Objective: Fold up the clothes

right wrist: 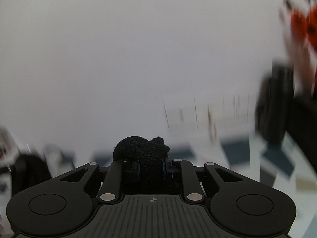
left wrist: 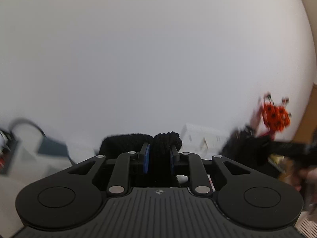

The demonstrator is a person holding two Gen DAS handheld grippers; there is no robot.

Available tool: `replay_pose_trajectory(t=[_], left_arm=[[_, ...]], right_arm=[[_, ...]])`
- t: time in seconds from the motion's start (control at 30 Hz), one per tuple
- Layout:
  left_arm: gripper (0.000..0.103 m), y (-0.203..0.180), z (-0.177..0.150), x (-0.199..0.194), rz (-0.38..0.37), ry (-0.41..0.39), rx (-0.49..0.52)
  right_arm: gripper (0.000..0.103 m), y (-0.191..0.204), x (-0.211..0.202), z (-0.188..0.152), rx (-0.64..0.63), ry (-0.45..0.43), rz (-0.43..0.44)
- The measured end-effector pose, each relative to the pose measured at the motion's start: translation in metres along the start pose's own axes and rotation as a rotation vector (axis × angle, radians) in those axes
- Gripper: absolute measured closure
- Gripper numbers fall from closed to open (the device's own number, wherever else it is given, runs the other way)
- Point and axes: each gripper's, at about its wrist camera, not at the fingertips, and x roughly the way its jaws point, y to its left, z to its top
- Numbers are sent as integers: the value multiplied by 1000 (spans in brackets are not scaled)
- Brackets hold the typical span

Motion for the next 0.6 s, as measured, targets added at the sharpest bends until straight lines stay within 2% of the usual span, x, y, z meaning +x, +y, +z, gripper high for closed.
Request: replay_pose_trajectory(t=[0.07,0.17,0.37,0.43,0.6], left_arm=[[83,-5,-11,30,-19,99,13],[83,-13,-30,81,-36,253,58],[83,-15,-72,140,-59,438,71],[82,-14,-75,152,-58,469,66],[82,-5,-57,160,94,354,148]], right_arm=[[86,-9,28,-25,-35,99,-11],[86,-13,57,-55,-91,183,-26],[84,-9,101,-78,-65,275,4],[83,-1,105,-80,-107,288,14],[82,6,120,-76,-191,291,33]])
